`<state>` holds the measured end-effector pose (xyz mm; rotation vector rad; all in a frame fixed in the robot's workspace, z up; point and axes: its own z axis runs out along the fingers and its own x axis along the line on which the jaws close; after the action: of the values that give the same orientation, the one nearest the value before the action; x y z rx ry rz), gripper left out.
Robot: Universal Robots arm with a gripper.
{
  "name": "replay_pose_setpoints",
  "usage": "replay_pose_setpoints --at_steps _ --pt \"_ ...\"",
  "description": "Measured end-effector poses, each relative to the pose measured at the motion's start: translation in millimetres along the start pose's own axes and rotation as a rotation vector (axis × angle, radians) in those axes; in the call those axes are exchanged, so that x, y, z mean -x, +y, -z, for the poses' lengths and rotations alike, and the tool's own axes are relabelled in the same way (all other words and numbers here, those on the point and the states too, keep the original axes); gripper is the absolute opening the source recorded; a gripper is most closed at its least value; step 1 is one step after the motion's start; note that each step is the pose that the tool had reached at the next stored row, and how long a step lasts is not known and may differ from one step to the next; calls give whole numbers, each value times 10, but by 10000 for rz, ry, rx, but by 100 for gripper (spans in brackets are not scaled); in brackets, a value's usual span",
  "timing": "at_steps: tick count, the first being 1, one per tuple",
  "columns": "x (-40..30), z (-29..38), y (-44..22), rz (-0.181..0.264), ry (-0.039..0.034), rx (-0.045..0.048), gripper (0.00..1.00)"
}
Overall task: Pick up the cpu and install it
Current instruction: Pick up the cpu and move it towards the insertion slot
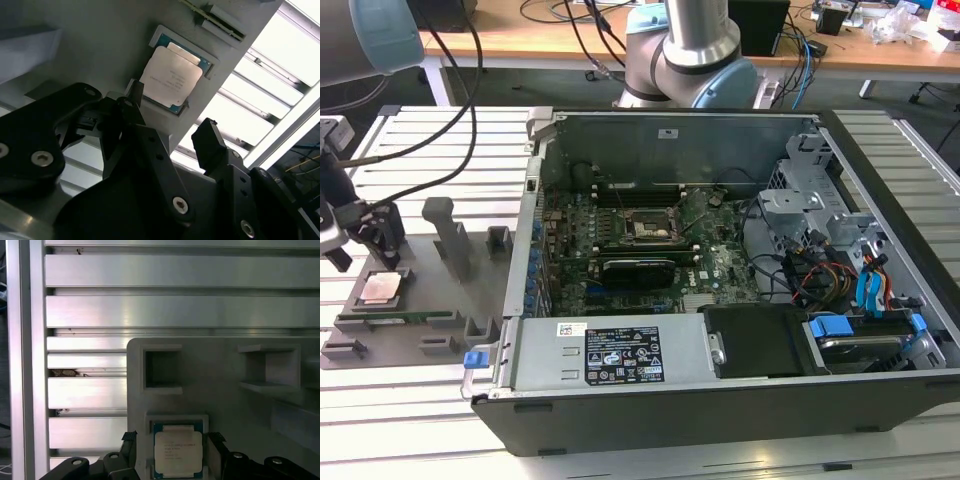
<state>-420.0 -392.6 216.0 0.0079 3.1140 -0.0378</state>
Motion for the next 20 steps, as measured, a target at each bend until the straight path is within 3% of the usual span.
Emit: replay_pose_setpoints --at_steps 20 --pt "-4 -144 3 0 0 -3 66"
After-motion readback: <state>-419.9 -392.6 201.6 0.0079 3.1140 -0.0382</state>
